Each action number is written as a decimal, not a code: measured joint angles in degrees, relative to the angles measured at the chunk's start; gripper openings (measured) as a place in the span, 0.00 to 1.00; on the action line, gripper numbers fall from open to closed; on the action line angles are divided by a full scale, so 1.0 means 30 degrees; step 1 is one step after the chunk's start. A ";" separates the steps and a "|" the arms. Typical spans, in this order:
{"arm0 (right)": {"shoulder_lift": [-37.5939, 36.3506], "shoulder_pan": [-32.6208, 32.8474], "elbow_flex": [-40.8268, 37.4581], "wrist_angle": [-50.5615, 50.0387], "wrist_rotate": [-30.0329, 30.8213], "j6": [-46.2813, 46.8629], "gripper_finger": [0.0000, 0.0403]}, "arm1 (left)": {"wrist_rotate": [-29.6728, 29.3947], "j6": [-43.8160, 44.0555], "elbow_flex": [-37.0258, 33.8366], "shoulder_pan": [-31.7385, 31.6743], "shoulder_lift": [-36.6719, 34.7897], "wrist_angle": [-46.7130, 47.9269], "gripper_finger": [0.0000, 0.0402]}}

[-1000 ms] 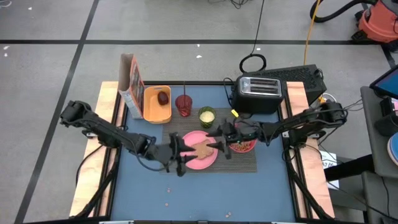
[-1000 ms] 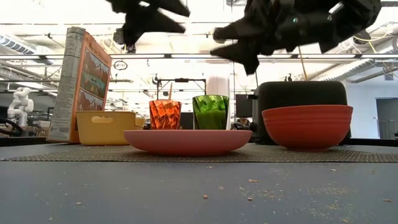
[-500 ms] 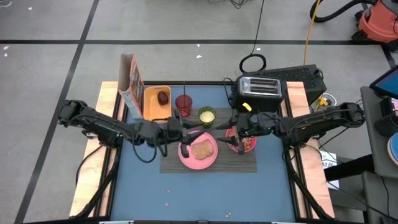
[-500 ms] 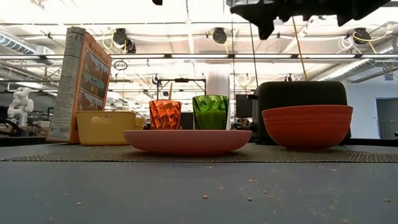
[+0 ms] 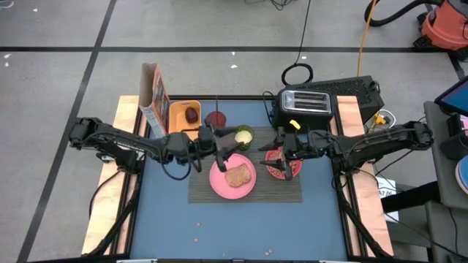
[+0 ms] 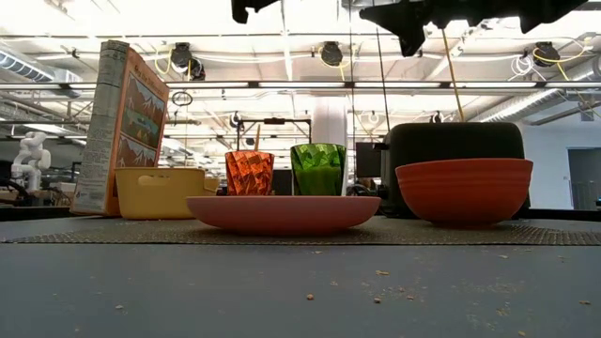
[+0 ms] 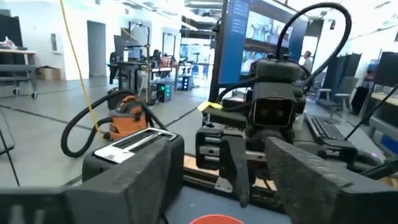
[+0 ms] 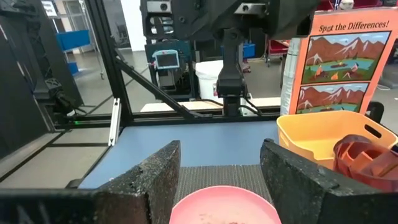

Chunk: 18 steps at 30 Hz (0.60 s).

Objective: Arrange a breakfast setting
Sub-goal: Put the apple on the table gray placemat

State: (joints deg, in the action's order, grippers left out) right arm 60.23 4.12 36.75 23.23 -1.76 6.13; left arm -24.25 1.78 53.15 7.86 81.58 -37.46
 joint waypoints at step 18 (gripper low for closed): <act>0.0000 0.0000 0.0000 -0.0142 0.0007 0.0000 0.53 | 0.0073 0.0202 0.9608 -0.2124 0.0230 1.7703 0.82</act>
State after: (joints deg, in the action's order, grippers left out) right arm 60.23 4.12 36.75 22.80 -1.74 6.13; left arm -24.03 2.39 81.97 1.49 82.27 15.65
